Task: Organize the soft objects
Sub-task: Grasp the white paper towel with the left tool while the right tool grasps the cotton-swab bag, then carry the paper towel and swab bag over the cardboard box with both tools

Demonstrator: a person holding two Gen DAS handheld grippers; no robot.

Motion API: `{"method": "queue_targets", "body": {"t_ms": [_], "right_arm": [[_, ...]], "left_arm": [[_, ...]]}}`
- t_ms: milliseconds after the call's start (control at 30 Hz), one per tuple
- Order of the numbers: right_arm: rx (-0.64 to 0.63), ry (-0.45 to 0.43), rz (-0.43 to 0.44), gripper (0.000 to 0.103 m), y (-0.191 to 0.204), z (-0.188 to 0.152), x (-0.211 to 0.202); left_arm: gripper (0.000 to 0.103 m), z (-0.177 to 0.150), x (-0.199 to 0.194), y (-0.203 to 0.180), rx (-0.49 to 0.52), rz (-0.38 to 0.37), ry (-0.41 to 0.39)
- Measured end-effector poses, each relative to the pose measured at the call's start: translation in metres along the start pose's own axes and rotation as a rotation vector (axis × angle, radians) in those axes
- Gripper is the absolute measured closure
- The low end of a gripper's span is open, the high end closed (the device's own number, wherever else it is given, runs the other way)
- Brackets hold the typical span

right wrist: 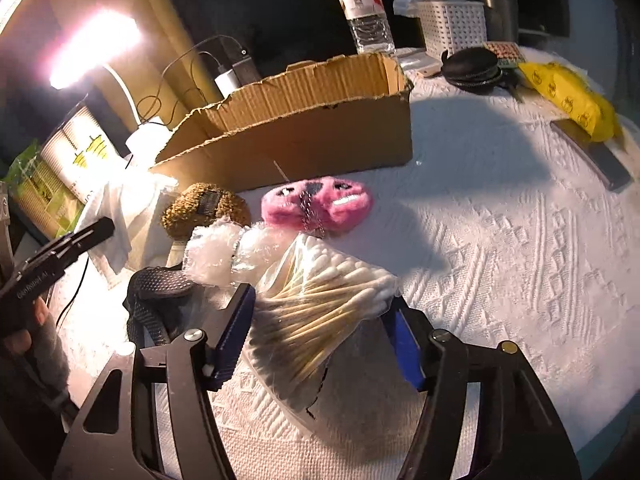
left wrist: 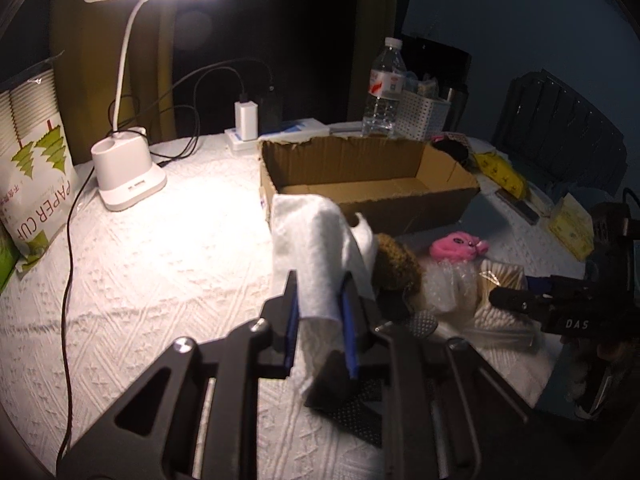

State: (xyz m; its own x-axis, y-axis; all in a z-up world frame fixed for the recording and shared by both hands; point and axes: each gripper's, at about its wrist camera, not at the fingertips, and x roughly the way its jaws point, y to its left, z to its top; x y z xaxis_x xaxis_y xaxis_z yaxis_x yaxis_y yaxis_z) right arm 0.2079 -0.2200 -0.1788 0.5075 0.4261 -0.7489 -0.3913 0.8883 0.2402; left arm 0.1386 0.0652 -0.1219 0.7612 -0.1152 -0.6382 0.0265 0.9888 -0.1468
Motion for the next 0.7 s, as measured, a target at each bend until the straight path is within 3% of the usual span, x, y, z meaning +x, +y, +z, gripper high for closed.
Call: {"method": "queue_targets", "body": {"t_ms": [267, 700], "right_arm": [[-0.018, -0.064, -0.039, 0.037, 0.001, 0.006, -0.025], [-0.062, -0.167, -0.028, 0.037, 0.007, 0.04, -0.053]], "left_arm": [[0.084, 0.006, -0.018, 0.015, -0.034, 0.014, -0.045], [0.084, 0.035, -0.047, 0.015, -0.027, 0.02, -0.142]]}}
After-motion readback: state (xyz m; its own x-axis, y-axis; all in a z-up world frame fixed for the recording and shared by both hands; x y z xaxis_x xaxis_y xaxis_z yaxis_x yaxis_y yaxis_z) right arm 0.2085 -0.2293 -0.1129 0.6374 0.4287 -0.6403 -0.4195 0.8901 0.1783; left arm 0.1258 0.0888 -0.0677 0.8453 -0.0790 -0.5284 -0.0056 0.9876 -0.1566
